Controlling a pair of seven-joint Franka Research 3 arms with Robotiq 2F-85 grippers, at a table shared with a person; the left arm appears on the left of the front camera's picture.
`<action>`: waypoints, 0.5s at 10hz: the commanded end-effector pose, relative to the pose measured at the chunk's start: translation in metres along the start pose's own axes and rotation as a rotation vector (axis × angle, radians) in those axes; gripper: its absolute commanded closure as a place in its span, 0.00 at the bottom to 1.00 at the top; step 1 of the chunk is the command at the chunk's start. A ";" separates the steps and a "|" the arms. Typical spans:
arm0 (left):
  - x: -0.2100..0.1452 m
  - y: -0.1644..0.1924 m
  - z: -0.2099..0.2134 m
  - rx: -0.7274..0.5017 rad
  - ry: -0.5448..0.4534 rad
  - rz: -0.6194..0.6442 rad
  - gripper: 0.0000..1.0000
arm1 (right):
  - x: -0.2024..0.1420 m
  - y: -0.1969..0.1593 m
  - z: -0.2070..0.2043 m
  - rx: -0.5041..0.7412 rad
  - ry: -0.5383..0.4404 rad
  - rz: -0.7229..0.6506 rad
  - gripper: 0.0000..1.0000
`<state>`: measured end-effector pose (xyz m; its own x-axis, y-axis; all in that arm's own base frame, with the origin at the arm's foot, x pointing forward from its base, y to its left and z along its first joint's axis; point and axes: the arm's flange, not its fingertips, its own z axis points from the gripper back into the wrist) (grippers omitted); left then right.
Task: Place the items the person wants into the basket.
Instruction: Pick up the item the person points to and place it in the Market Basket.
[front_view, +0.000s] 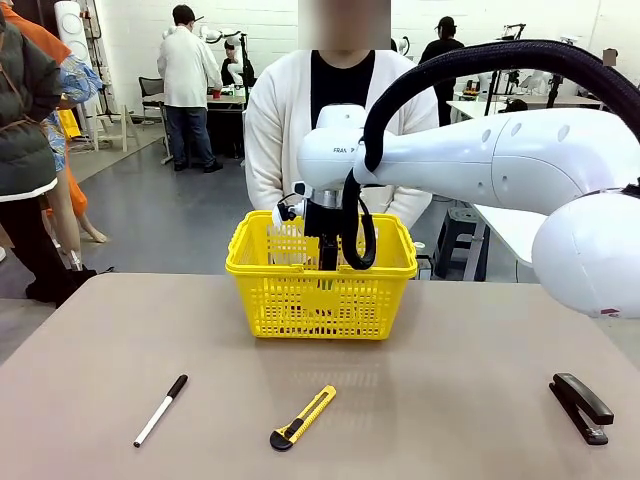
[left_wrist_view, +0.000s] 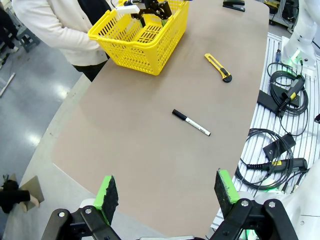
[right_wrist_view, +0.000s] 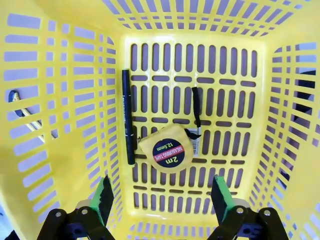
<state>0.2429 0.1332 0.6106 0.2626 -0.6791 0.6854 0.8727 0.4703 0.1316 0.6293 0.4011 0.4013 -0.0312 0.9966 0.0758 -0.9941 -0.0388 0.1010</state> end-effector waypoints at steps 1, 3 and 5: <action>0.001 0.000 -0.001 0.008 0.011 0.013 0.00 | 0.007 -0.008 0.009 0.006 -0.003 -0.009 0.00; 0.001 0.000 -0.001 0.008 0.011 0.013 0.00 | 0.001 0.017 0.036 -0.002 0.001 -0.058 0.00; 0.001 0.000 -0.001 0.008 0.011 0.013 0.00 | -0.028 0.075 0.088 -0.079 -0.020 -0.147 0.00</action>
<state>0.2430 0.1333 0.6105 0.2631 -0.6790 0.6854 0.8727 0.4704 0.1310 0.6097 0.3914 0.4743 0.0479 0.9958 0.0780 -0.9981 0.0447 0.0430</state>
